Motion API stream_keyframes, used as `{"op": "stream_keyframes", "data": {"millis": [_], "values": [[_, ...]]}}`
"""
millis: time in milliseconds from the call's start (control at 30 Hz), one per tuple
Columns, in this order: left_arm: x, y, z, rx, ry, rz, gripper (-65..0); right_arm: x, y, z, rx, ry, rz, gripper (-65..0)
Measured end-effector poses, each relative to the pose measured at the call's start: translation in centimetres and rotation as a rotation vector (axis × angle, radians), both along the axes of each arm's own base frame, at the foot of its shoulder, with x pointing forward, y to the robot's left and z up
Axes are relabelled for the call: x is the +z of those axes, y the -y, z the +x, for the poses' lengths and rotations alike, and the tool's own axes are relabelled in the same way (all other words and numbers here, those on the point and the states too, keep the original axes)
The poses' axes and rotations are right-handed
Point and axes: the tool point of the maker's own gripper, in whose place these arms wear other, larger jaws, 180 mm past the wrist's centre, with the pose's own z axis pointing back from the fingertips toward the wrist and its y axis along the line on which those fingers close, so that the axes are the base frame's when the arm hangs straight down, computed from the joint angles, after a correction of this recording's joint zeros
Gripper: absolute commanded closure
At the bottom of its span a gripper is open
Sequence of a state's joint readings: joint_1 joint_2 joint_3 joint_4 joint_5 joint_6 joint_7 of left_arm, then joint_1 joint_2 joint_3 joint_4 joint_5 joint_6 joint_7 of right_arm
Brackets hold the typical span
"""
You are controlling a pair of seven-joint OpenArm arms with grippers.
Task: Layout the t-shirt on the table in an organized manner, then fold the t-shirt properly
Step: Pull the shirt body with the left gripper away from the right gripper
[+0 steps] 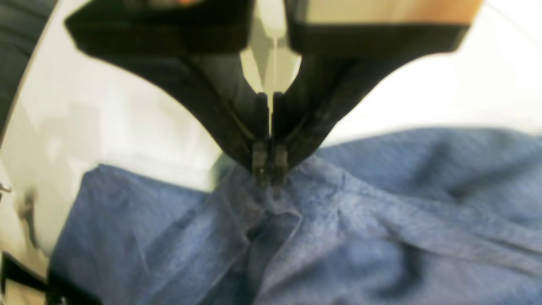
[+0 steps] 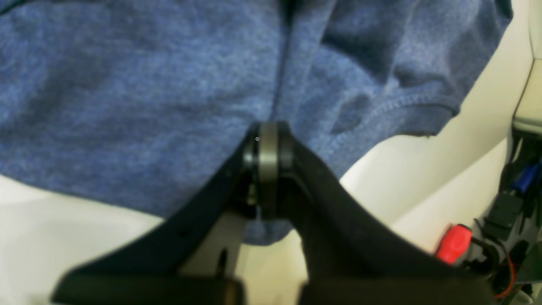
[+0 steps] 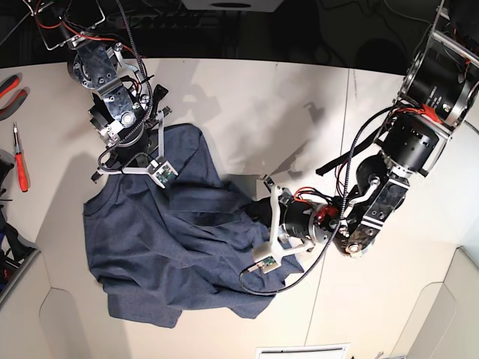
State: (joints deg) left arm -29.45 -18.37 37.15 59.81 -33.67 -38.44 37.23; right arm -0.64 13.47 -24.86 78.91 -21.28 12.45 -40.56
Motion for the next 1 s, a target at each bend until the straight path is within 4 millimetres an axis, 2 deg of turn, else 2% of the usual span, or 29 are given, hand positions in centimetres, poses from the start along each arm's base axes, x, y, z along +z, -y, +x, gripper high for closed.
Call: {"op": "stream_keyframes", "data": {"millis": [167,400,600,800,1000], "values": [[-0.3,-1.3,-2.3,0.045,-0.036,-0.050,0.0,0.0,0.0,0.0,0.000,0.000,0.000,0.0],[3.4,-3.4,-3.1,0.198,-0.111,-0.261,0.0,0.0,0.0,0.0,0.000,0.000,-0.001,0.0],[5.3,-4.4,-5.4,0.230,-0.214,-0.388,0.0,0.1,0.6,0.1,0.018,0.014,-0.045,0.0],[4.0,-4.4,-9.2,0.201,-0.338,-0.394,0.0,0.2,1.8,0.4,-0.028,0.010,-0.037,0.0],[2.8,-5.5,-10.5,0.216,-0.369,-0.362,0.0,0.5,3.5,0.6,-0.063,0.005,-0.026,0.0]]}}
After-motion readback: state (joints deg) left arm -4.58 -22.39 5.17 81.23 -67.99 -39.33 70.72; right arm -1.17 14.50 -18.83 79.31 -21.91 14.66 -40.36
